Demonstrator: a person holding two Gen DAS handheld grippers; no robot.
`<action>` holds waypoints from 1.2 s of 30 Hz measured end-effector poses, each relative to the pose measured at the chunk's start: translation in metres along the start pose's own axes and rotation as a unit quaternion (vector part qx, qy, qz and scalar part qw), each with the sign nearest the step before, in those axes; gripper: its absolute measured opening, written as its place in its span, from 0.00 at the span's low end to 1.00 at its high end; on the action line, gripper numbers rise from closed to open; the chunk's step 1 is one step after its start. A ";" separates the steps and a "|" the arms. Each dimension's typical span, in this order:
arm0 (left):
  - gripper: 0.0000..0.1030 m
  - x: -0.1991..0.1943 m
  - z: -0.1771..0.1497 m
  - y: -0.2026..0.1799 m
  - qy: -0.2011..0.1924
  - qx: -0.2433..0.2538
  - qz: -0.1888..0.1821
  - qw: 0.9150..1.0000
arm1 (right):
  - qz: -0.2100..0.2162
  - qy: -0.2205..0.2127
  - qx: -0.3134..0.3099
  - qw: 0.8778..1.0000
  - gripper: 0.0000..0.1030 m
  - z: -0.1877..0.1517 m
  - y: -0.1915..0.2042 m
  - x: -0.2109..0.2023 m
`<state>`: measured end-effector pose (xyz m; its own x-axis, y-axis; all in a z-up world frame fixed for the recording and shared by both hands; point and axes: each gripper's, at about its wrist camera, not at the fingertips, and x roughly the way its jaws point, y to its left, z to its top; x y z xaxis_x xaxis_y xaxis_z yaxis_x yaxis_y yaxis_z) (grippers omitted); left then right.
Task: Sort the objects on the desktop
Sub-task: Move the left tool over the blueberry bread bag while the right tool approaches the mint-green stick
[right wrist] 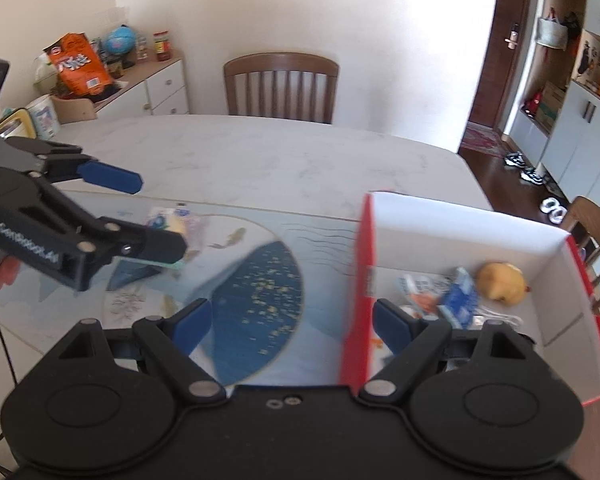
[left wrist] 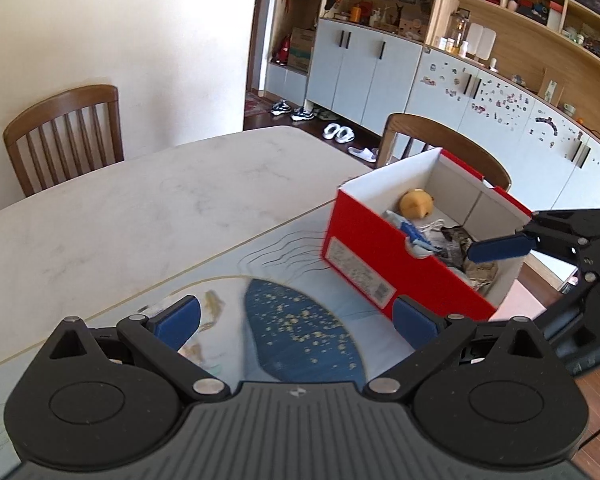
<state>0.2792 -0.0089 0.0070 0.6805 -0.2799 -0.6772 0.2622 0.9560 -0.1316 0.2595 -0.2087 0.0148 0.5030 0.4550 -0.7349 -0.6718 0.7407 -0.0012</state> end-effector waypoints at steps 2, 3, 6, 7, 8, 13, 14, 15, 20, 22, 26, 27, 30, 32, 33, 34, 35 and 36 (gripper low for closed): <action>1.00 0.000 -0.002 0.009 0.001 -0.003 0.005 1.000 | 0.006 0.002 -0.002 1.000 0.85 0.002 0.008 0.004; 1.00 0.000 -0.003 0.013 0.001 -0.004 0.008 1.000 | 0.010 0.003 -0.004 1.000 0.85 0.003 0.012 0.006; 1.00 0.000 -0.007 0.024 0.001 0.004 0.017 1.000 | 0.014 0.001 -0.007 1.000 0.85 0.007 0.023 0.012; 1.00 -0.001 -0.008 0.027 0.001 0.007 0.020 1.000 | 0.015 0.000 -0.009 1.000 0.85 0.008 0.026 0.014; 1.00 -0.001 -0.009 0.031 0.001 0.008 0.021 1.000 | 0.015 0.000 -0.010 1.000 0.85 0.009 0.030 0.017; 1.00 0.002 -0.016 0.054 0.009 -0.006 0.026 1.000 | 0.021 0.002 -0.016 1.000 0.85 0.013 0.047 0.029; 1.00 0.004 -0.018 0.059 0.011 -0.009 0.026 1.000 | 0.019 0.001 -0.017 1.000 0.85 0.013 0.050 0.032; 1.00 0.005 -0.019 0.063 0.014 -0.013 0.027 0.999 | 0.019 -0.001 -0.018 1.000 0.85 0.014 0.053 0.034; 1.00 0.015 -0.022 0.086 0.028 -0.034 0.037 0.998 | 0.023 -0.004 -0.014 1.000 0.85 0.016 0.067 0.044; 1.00 0.020 -0.022 0.095 0.035 -0.045 0.038 0.998 | 0.024 -0.004 -0.017 1.000 0.85 0.017 0.074 0.048; 1.00 0.032 -0.021 0.113 0.052 -0.064 0.037 0.996 | 0.021 -0.010 -0.024 0.999 0.85 0.019 0.086 0.054; 1.00 0.035 -0.021 0.117 0.056 -0.069 0.035 0.995 | 0.022 -0.010 -0.021 0.999 0.85 0.019 0.088 0.056; 1.00 0.044 -0.020 0.131 0.069 -0.088 0.029 0.993 | 0.023 -0.009 -0.014 1.000 0.85 0.020 0.095 0.063; 0.99 0.050 -0.019 0.138 0.076 -0.098 0.025 0.992 | 0.021 -0.009 -0.012 1.000 0.85 0.020 0.100 0.069; 0.99 0.052 -0.018 0.141 0.080 -0.103 0.021 0.991 | 0.021 -0.010 -0.012 1.000 0.85 0.020 0.103 0.071; 0.99 0.055 -0.018 0.143 0.084 -0.108 0.018 0.990 | 0.021 -0.010 -0.011 1.000 0.85 0.020 0.106 0.074; 0.99 0.057 -0.018 0.145 0.087 -0.111 0.015 0.990 | 0.020 -0.011 -0.011 1.000 0.86 0.019 0.109 0.076; 0.99 0.059 -0.018 0.146 0.089 -0.113 0.014 0.989 | 0.020 -0.012 -0.013 1.000 0.86 0.019 0.113 0.079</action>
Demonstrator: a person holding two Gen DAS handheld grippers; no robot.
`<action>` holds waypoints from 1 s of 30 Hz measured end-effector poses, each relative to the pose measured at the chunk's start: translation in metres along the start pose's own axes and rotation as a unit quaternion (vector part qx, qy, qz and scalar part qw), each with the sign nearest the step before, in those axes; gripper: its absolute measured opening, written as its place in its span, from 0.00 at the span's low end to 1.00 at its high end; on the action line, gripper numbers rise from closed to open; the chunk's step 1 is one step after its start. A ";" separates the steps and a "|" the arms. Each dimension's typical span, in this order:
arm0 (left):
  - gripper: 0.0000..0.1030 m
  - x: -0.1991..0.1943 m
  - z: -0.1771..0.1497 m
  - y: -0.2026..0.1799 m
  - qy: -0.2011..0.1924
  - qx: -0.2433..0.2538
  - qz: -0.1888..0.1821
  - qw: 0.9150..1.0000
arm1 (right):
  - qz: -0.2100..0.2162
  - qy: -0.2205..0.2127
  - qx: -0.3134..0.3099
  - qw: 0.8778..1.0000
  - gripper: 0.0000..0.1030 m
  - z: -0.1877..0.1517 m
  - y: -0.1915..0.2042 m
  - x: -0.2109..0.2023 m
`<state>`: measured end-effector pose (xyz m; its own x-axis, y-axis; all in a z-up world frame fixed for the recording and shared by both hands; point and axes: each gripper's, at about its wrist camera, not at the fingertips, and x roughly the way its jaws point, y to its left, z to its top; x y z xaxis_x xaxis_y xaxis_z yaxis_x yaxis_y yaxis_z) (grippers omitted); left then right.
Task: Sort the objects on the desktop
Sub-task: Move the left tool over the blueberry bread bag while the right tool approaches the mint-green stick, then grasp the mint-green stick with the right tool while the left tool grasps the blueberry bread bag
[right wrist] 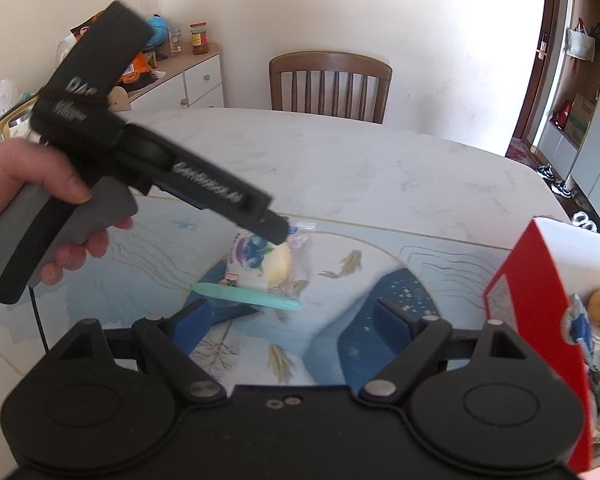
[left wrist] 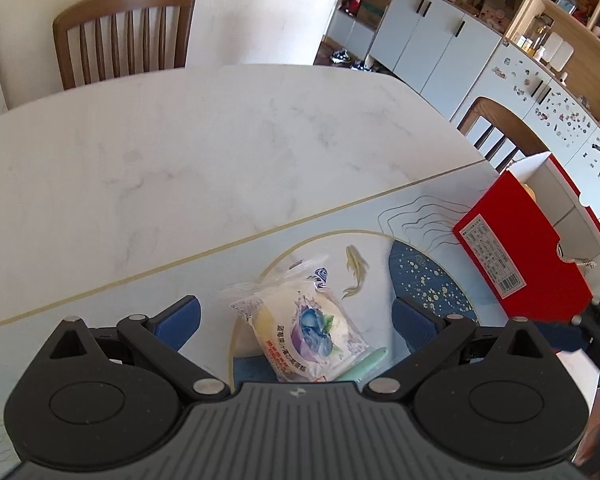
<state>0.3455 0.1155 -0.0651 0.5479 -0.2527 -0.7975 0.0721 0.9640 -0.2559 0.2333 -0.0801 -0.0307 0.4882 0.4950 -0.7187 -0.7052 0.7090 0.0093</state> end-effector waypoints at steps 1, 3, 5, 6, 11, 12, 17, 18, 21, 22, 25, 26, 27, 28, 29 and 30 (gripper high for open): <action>0.99 0.002 0.001 0.001 0.002 -0.001 -0.002 1.000 | -0.001 -0.001 -0.001 1.000 0.87 0.000 0.003 0.003; 0.99 0.004 0.002 0.001 0.003 0.003 -0.002 1.000 | 0.000 -0.003 0.012 1.000 0.88 -0.001 0.008 0.009; 0.99 0.006 0.003 0.001 0.003 0.005 -0.002 1.000 | -0.001 -0.002 0.027 1.000 0.88 -0.003 0.013 0.017; 0.99 0.007 0.003 0.002 0.003 0.005 -0.003 1.000 | -0.005 -0.001 0.033 0.999 0.88 -0.003 0.016 0.021; 0.99 0.010 0.005 0.003 0.003 0.006 -0.010 1.000 | -0.012 0.005 0.053 0.998 0.88 -0.007 0.025 0.042; 0.99 0.011 0.005 0.004 0.003 0.008 -0.012 1.000 | -0.017 0.007 0.058 0.998 0.88 -0.007 0.026 0.046; 0.99 0.013 0.007 0.007 0.003 0.010 -0.022 1.000 | -0.028 0.009 0.078 0.997 0.91 -0.005 0.028 0.060; 0.99 0.013 0.008 0.008 0.002 0.009 -0.024 1.000 | -0.034 0.009 0.081 0.996 0.91 -0.004 0.029 0.063; 0.99 0.012 0.008 0.011 0.002 0.008 -0.029 1.000 | -0.039 0.008 0.087 0.995 0.92 -0.002 0.031 0.068; 0.99 0.012 0.009 0.011 0.001 0.009 -0.030 0.999 | -0.041 0.009 0.084 0.996 0.92 -0.002 0.032 0.069; 0.99 0.012 0.009 0.014 0.001 0.008 -0.033 0.999 | -0.041 0.012 0.080 0.996 0.92 -0.002 0.034 0.075; 0.99 0.012 0.009 0.014 0.000 0.008 -0.034 0.999 | -0.043 0.012 0.082 0.996 0.92 -0.001 0.033 0.077; 0.99 0.012 0.009 0.015 0.000 0.007 -0.034 0.999 | -0.045 0.013 0.083 0.995 0.92 -0.001 0.033 0.078; 0.99 0.012 0.009 0.016 0.001 0.007 -0.034 0.999 | -0.047 0.014 0.081 0.996 0.93 0.000 0.033 0.080; 0.99 0.013 0.009 0.017 0.001 0.006 -0.035 0.999 | -0.046 0.014 0.079 0.996 0.93 0.000 0.033 0.082; 0.99 0.013 0.008 0.017 0.001 0.006 -0.034 0.999 | -0.046 0.016 0.076 0.996 0.93 0.000 0.033 0.084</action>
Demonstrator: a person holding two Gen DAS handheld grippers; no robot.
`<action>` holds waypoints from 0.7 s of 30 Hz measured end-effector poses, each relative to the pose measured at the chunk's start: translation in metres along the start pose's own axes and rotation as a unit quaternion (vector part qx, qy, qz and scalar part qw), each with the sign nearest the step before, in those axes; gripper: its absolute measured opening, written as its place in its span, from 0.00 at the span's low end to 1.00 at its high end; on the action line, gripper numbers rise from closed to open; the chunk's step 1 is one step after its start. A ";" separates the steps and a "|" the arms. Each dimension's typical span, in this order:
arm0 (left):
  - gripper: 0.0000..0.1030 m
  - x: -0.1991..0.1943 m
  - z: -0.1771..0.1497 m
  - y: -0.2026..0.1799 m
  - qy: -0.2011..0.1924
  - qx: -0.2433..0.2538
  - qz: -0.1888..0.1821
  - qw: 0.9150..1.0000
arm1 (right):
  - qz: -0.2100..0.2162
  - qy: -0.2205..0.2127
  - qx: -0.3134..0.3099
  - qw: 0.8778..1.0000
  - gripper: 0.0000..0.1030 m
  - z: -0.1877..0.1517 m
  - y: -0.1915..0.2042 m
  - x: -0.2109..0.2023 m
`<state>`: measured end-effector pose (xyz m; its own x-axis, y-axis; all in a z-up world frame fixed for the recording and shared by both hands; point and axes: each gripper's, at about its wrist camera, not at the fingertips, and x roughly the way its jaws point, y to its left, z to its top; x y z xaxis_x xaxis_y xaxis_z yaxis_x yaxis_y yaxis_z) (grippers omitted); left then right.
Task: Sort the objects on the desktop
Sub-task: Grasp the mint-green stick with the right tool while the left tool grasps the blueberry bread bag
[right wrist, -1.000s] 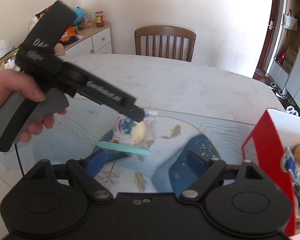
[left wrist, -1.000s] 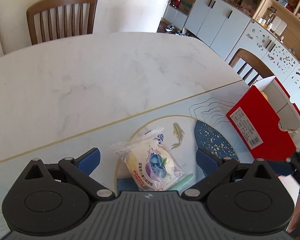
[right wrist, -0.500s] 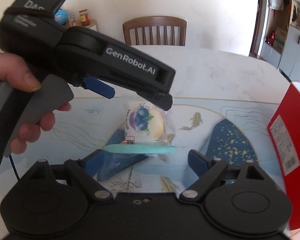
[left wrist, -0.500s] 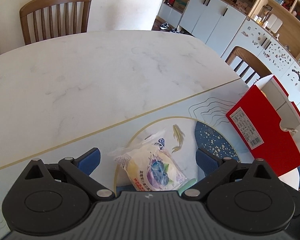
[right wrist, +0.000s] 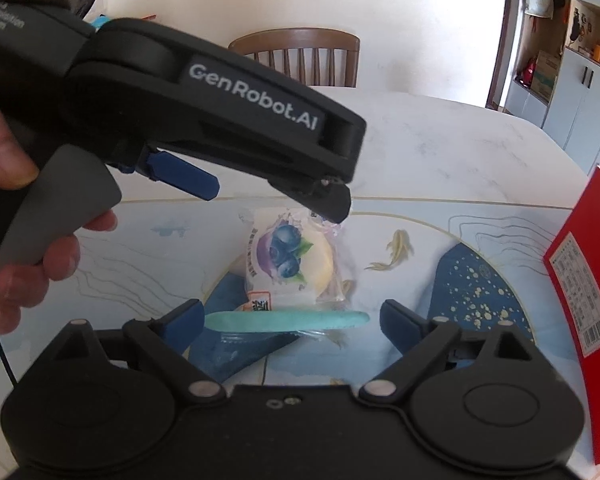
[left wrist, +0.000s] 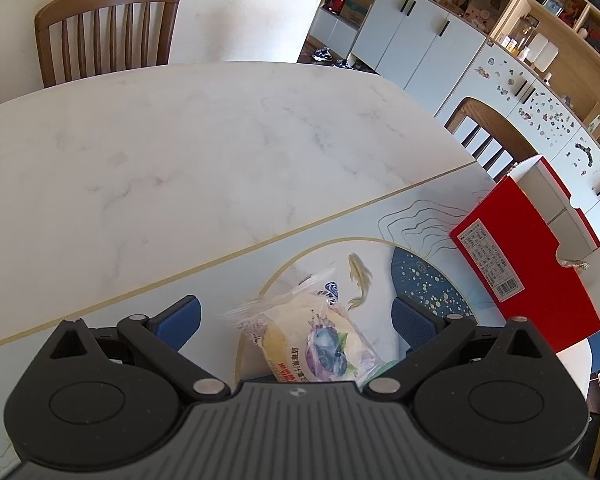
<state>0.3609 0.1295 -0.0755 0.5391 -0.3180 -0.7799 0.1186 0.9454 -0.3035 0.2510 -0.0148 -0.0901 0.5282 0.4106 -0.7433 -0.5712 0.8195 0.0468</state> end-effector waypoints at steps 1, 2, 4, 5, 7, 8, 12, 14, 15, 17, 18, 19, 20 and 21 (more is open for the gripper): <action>0.99 0.000 0.000 0.001 0.000 -0.001 -0.001 1.000 | 0.002 0.001 -0.002 1.000 0.93 0.000 0.000 0.002; 0.99 0.001 0.000 0.001 0.000 -0.002 -0.001 1.000 | 0.002 0.003 -0.003 1.000 0.93 0.000 0.001 0.003; 0.99 0.002 0.000 0.002 0.000 -0.003 -0.001 1.000 | 0.003 0.006 -0.008 1.000 0.93 -0.001 0.001 0.007; 0.99 0.002 0.000 0.001 -0.001 -0.003 -0.001 1.000 | 0.003 0.006 -0.010 1.000 0.93 -0.001 0.001 0.008; 0.99 0.002 0.000 0.001 -0.001 -0.003 -0.001 1.000 | 0.004 0.010 -0.011 1.000 0.93 -0.002 0.001 0.011; 0.99 0.002 0.000 0.001 0.000 -0.003 -0.002 1.000 | 0.005 0.012 -0.009 1.000 0.93 -0.002 0.000 0.012; 0.99 0.004 0.000 0.001 0.001 -0.001 -0.001 1.000 | 0.006 0.011 -0.014 1.000 0.91 -0.003 -0.002 0.013; 0.99 0.005 0.000 0.001 0.002 0.000 0.000 1.000 | 0.008 0.013 -0.013 1.000 0.90 -0.003 -0.003 0.013; 0.99 0.005 0.000 0.001 0.002 0.000 0.000 1.000 | 0.009 0.014 -0.011 1.000 0.88 -0.004 -0.004 0.014; 0.99 0.005 0.000 0.001 0.002 0.000 0.000 1.000 | 0.010 0.015 -0.011 1.000 0.87 -0.005 -0.004 0.014; 0.99 0.005 0.000 0.001 0.001 0.000 0.000 1.000 | 0.009 0.014 -0.011 1.000 0.85 -0.005 -0.005 0.013; 0.99 0.005 0.000 0.001 0.001 0.000 0.000 1.000 | 0.009 0.014 -0.009 1.000 0.83 -0.005 -0.006 0.013; 0.99 0.006 0.000 0.000 0.001 0.000 0.000 1.000 | 0.010 0.014 -0.008 1.000 0.81 -0.005 -0.006 0.012; 0.99 0.006 0.000 -0.001 0.001 0.001 0.000 1.000 | 0.010 0.015 -0.007 1.000 0.77 -0.006 -0.006 0.010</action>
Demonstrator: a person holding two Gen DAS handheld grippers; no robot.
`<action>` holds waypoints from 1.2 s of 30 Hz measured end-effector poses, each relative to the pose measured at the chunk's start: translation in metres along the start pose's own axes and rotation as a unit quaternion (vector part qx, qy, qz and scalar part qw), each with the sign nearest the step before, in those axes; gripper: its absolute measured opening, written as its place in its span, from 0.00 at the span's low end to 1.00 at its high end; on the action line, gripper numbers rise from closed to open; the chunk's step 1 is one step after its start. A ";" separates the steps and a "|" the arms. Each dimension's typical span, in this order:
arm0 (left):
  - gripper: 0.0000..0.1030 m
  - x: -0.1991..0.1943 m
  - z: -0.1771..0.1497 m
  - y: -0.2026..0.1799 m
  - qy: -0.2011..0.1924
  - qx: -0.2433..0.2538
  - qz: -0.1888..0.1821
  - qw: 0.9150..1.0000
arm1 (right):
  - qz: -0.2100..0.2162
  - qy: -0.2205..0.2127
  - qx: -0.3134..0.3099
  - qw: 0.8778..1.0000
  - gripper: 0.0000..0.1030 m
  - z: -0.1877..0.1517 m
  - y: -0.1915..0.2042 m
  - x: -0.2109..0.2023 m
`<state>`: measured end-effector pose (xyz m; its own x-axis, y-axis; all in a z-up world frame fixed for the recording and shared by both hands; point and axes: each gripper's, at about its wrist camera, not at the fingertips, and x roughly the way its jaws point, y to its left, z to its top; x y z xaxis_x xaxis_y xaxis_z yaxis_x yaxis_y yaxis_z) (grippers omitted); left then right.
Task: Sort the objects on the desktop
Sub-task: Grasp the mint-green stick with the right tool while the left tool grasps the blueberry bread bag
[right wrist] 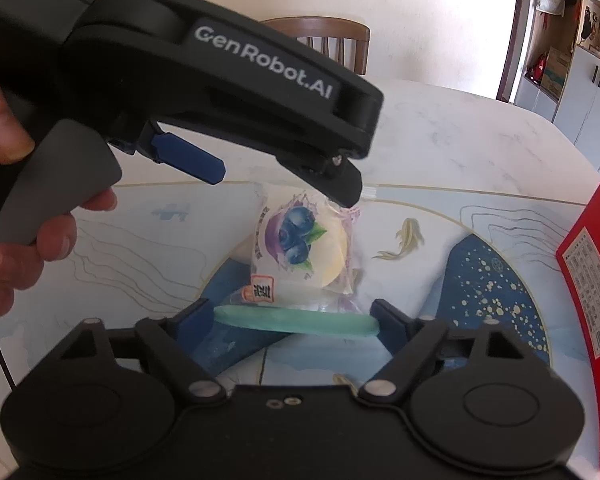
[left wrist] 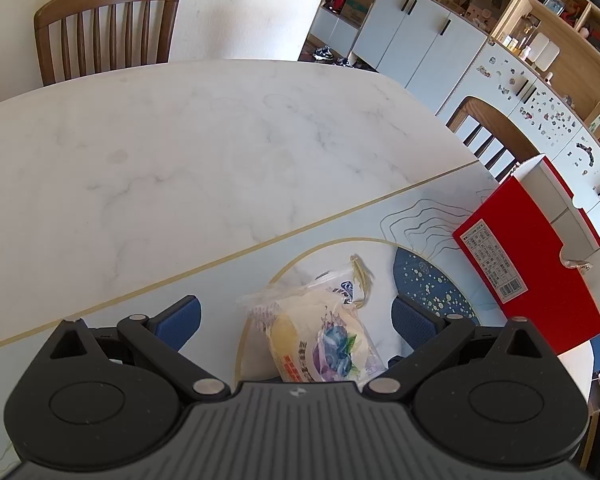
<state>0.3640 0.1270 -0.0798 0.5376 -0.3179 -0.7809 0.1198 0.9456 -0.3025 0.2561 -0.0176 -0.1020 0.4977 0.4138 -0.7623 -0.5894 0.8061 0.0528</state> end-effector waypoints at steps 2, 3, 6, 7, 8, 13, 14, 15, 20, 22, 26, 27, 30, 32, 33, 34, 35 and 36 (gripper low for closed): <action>0.99 0.001 0.000 -0.001 0.001 0.002 0.001 1.000 | 0.000 0.004 0.001 1.000 0.66 0.000 -0.002 0.000; 0.99 0.001 0.000 -0.002 0.001 0.004 0.001 1.000 | 0.001 0.009 0.001 1.000 0.60 0.000 -0.002 0.000; 0.99 0.003 -0.001 -0.003 0.003 0.007 0.002 1.000 | 0.001 0.015 0.005 1.000 0.53 -0.002 -0.005 0.001; 0.99 0.003 -0.001 -0.004 0.002 0.008 0.004 1.000 | -0.001 0.017 0.004 1.000 0.51 -0.002 -0.006 0.001; 0.99 0.004 -0.001 -0.005 0.002 0.009 0.004 1.000 | 0.000 0.018 0.005 1.000 0.50 -0.003 -0.006 0.001; 0.99 0.007 0.000 -0.006 0.003 0.011 0.007 1.000 | 0.010 0.018 -0.004 1.000 0.36 -0.006 -0.009 -0.002; 0.99 0.007 0.000 -0.006 0.003 0.012 0.006 1.000 | 0.012 0.019 -0.007 1.000 0.34 -0.007 -0.009 -0.003; 0.99 0.008 -0.001 -0.007 0.003 0.013 0.006 1.000 | 0.015 0.020 -0.013 1.000 0.31 -0.008 -0.009 -0.004; 0.99 0.010 -0.003 -0.014 0.001 0.024 0.009 1.000 | 0.026 0.020 -0.061 0.998 0.10 -0.017 0.000 -0.010; 0.99 0.011 -0.003 -0.018 -0.001 0.029 0.007 1.000 | 0.029 0.019 -0.066 0.997 0.07 -0.020 0.001 -0.013; 0.99 0.014 -0.005 -0.028 -0.007 0.045 0.013 0.999 | 0.021 0.021 -0.060 0.998 0.07 -0.026 -0.006 -0.018; 0.99 0.015 -0.006 -0.030 -0.008 0.047 0.014 0.999 | 0.019 0.022 -0.056 0.998 0.07 -0.027 -0.009 -0.019; 0.90 0.023 -0.006 -0.033 -0.001 0.049 0.017 0.999 | 0.009 0.024 -0.049 0.998 0.07 -0.031 -0.019 -0.023; 0.85 0.028 -0.007 -0.034 0.004 0.045 0.018 0.999 | 0.002 0.026 -0.041 0.999 0.07 -0.034 -0.026 -0.027; 0.81 0.030 -0.008 -0.034 0.006 0.043 0.019 0.999 | -0.003 0.028 -0.037 0.999 0.07 -0.036 -0.030 -0.029; 0.79 0.032 -0.008 -0.035 0.007 0.042 0.022 0.999 | -0.005 0.029 -0.034 0.999 0.07 -0.037 -0.034 -0.028; 0.74 0.033 -0.008 -0.036 0.006 0.043 0.026 0.999 | -0.008 0.029 -0.030 0.999 0.07 -0.040 -0.037 -0.029; 0.71 0.034 -0.008 -0.036 0.006 0.043 0.027 0.999 | -0.012 0.028 -0.027 0.999 0.07 -0.043 -0.036 -0.037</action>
<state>0.3711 0.0812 -0.1004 0.5361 -0.2661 -0.8011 0.1616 0.9638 -0.2120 0.2317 -0.0802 -0.1037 0.4765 0.3685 -0.7982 -0.6120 0.7909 -0.0002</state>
